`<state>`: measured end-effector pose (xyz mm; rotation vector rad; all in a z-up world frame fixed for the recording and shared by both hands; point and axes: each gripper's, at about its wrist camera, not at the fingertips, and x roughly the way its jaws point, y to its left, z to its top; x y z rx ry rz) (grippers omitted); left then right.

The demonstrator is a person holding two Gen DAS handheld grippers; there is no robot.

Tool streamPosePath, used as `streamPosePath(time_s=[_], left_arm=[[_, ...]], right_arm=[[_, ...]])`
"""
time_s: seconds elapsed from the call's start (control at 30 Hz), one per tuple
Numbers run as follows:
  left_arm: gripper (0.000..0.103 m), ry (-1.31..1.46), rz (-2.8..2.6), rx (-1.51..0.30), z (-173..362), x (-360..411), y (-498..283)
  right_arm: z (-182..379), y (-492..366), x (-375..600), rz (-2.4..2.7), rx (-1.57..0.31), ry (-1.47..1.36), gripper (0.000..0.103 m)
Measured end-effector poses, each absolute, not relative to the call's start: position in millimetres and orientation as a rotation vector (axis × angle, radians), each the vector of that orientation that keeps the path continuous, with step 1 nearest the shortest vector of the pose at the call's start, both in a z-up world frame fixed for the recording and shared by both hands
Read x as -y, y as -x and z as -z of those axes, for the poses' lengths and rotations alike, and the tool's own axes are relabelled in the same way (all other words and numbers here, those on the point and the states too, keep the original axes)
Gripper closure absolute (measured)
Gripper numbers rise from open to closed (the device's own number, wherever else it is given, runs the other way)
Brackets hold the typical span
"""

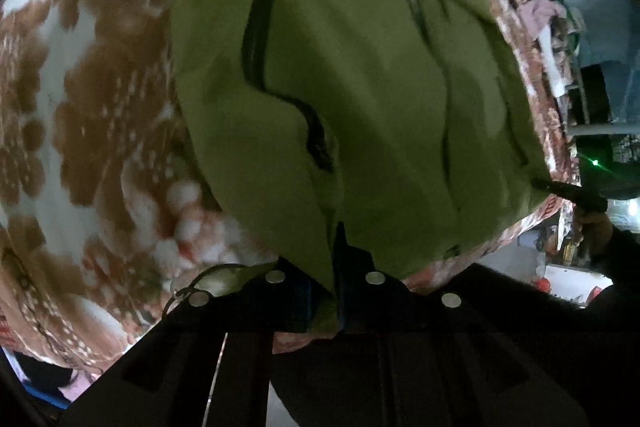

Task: Fold large clothes
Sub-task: 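Fold the held hem over toward the hood with both tools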

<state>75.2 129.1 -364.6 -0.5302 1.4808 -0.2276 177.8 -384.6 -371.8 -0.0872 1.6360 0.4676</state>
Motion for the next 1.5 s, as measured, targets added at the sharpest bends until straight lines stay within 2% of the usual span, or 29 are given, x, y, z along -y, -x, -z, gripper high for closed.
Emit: streamPosePath(time_s=[0.2, 0.6, 0.87, 1.17, 1.5], left_arm=[[0.096, 0.560, 0.294, -1.390, 335, -122, -101], [0.096, 0.432, 0.380, -1.165, 255, -132, -201], [0.096, 0.395, 0.464, -1.145, 233, -151, -280], [0.096, 0.489, 0.461, -1.157, 245, -191, -390], [0.095, 0.464, 0.422, -1.227, 292, -256, -548]], right_arm=[[349, -206, 375, -0.519, -1.579, 0.005, 0.099], [285, -292, 367, -0.526, -1.412, -0.199, 0.099], [266, -356, 355, -0.535, -1.402, -0.263, 0.099], [261, -468, 331, -0.562, -1.372, -0.248, 0.099], [317, -628, 300, -0.537, -1.377, -0.232, 0.099]])
